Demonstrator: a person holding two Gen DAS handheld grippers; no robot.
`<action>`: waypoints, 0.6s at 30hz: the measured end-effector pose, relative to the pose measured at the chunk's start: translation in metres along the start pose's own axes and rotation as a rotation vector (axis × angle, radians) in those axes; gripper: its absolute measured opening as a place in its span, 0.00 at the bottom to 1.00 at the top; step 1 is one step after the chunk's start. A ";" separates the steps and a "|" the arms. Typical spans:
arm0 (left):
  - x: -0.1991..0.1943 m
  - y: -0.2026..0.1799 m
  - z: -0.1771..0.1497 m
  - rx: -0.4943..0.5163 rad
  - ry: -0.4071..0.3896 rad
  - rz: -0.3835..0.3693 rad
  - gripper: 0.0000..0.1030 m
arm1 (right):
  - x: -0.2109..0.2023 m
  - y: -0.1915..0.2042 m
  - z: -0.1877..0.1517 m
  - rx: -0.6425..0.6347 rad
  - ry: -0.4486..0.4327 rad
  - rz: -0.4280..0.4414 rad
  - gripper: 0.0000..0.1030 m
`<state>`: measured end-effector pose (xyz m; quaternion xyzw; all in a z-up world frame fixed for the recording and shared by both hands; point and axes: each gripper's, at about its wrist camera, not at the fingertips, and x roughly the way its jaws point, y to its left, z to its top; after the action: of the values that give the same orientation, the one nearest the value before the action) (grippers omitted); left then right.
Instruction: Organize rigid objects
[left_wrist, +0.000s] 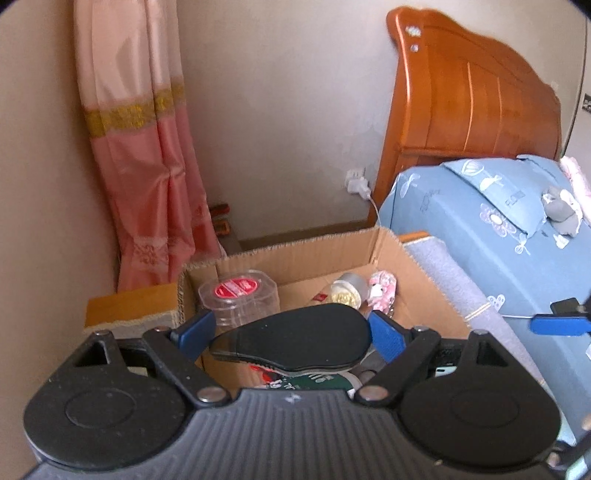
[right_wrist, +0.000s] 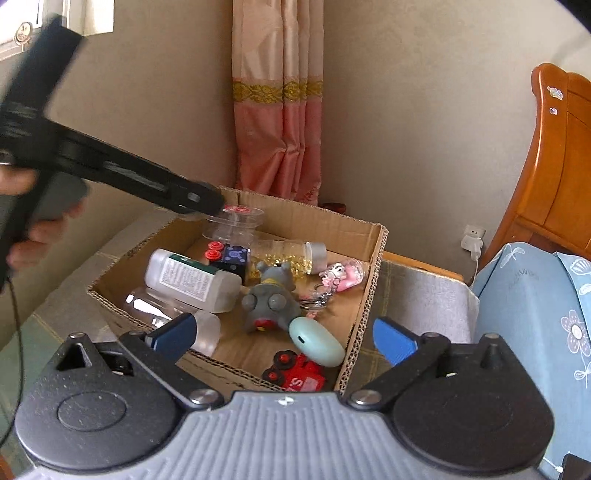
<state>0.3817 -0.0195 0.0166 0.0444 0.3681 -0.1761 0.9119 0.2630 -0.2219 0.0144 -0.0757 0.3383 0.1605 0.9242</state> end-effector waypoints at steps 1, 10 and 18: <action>0.004 0.000 -0.001 -0.011 0.008 -0.002 0.86 | -0.002 0.001 0.000 0.001 -0.004 0.000 1.00; 0.006 0.009 -0.013 -0.048 0.002 0.022 0.96 | -0.011 0.006 0.001 0.004 -0.015 0.013 1.00; -0.027 0.010 -0.023 -0.032 -0.089 0.106 0.98 | -0.015 0.007 0.000 0.035 -0.003 0.007 1.00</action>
<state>0.3526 0.0025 0.0180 0.0413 0.3271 -0.1233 0.9360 0.2491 -0.2188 0.0240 -0.0581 0.3399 0.1579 0.9253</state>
